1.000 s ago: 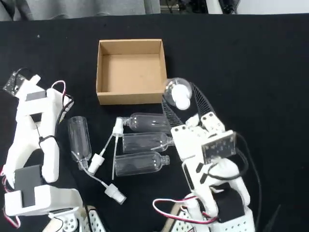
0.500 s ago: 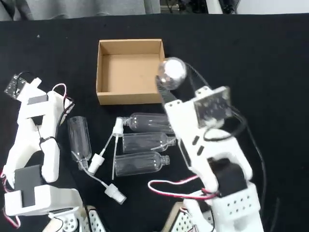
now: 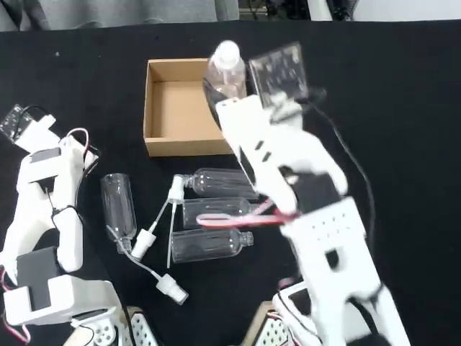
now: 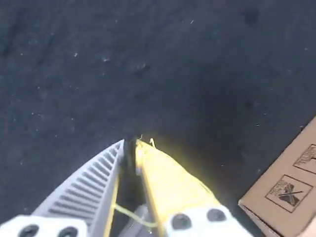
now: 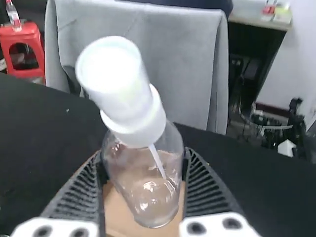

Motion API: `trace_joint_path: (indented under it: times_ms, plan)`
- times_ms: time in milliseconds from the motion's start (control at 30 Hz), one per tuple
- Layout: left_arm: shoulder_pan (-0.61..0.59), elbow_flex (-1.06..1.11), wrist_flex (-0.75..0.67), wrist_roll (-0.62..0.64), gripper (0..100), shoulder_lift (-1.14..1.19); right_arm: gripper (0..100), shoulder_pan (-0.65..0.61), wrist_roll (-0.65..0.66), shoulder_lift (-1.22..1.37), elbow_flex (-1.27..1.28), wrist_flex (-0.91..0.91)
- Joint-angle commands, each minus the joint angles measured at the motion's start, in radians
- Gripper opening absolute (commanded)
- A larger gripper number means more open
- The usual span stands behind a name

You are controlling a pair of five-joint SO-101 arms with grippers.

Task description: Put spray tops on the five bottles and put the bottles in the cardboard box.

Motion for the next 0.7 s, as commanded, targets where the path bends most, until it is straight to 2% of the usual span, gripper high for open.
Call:
trace_joint_path:
  times_ms: [0, 267, 467, 667]
  plan:
    - [-0.013, -0.004, -0.017, -0.012, 3, -0.078, 1.2, -0.014, -0.011, 0.119, -0.165, 0.0]
    - [-0.01, 0.105, -0.028, -0.012, 3, -0.25, 1.2, -0.015, -0.011, 0.421, -0.401, 0.0]
    - [-0.013, 0.171, -0.144, -0.006, 3, -0.262, 1.2, -0.018, -0.011, 0.59, -0.559, 0.0]
    - [-0.018, 0.177, -0.147, -0.005, 3, -0.265, 1.2, -0.061, -0.011, 0.739, -0.696, 0.0]
